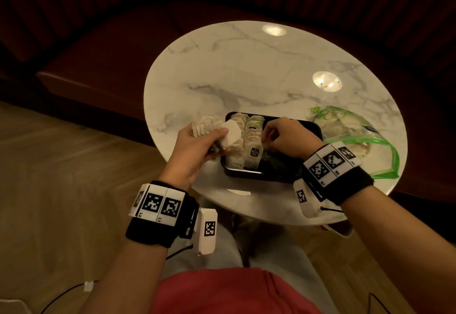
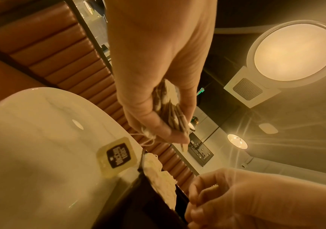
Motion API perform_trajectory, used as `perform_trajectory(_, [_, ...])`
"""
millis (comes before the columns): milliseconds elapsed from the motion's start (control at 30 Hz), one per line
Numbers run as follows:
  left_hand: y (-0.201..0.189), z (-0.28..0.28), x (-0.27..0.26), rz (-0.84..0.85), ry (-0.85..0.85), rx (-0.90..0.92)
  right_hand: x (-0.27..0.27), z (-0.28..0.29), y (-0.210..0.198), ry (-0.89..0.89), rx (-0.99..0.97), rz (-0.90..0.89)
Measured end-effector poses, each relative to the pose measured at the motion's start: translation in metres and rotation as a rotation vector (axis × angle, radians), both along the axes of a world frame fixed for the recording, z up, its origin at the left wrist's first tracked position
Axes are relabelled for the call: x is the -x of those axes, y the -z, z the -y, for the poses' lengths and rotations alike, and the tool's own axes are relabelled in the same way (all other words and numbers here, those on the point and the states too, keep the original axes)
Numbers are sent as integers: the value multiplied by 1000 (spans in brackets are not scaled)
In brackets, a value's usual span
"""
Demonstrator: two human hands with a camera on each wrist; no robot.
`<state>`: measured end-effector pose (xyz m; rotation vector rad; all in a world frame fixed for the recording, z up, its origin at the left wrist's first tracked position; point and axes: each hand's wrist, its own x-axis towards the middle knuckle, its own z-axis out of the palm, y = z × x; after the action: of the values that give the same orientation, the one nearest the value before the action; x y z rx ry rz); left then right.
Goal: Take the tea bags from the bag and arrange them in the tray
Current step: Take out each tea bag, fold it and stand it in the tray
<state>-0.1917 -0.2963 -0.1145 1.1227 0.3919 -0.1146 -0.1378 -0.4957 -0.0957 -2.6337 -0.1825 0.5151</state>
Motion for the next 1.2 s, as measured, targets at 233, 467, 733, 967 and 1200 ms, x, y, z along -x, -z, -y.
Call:
perform_trajectory(233, [10, 9, 4, -52, 73, -37, 14, -1, 12, -116, 144, -185])
perform_trajectory(467, [14, 8, 3, -44, 86, -54, 18, 2, 15, -126, 89, -166])
perform_trajectory(733, [15, 6, 2, -64, 122, -34, 22, -10, 13, -247, 319, -265])
perform_trajectory(967, [11, 4, 3, -45, 131, -2, 25, -8, 11, -223, 238, -219])
perform_trajectory(1200, [0, -1, 3, 36, 113, 203, 19, -7, -15, 13, -348, 31])
